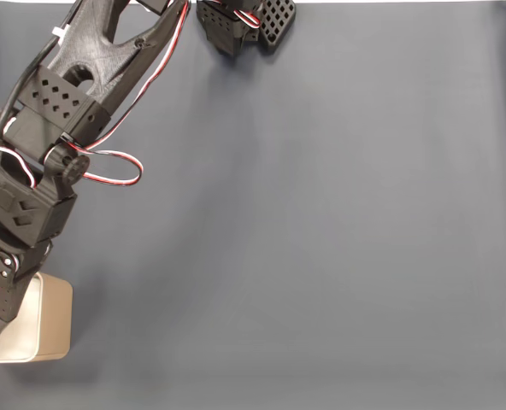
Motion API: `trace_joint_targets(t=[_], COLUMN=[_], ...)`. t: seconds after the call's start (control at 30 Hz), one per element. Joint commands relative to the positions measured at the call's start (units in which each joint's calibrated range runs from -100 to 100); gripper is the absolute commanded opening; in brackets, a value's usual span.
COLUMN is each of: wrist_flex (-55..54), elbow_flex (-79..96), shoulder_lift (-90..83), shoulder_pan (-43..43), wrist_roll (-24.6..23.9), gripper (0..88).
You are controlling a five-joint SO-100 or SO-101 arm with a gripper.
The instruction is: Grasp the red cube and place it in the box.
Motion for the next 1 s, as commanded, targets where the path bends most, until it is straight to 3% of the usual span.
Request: trace_joint_targets(t=[0.0,0.03,0.17,0.3,0.37,0.57,0.97], wrist_flex=[-0.04,0.04,2.01,3.4,3.49,3.57,3.16], elbow_flex=[-2.69,-2.51,-1.32,-2.41,-2.96,-3.24,-3.33], shoulder_lift=[-1.92,-1.92,-2.44,-3.22,-3.22,-3.31,-3.39], shoulder_pan=[0.46,0.38,0.24,0.24,0.31,0.38,0.24], wrist_roll=[0.34,0.29,0.34,-1.32,-1.03,0.15,-0.29], gripper=[1.2,3.6,34.4,55.4,60.9,67.3,67.6])
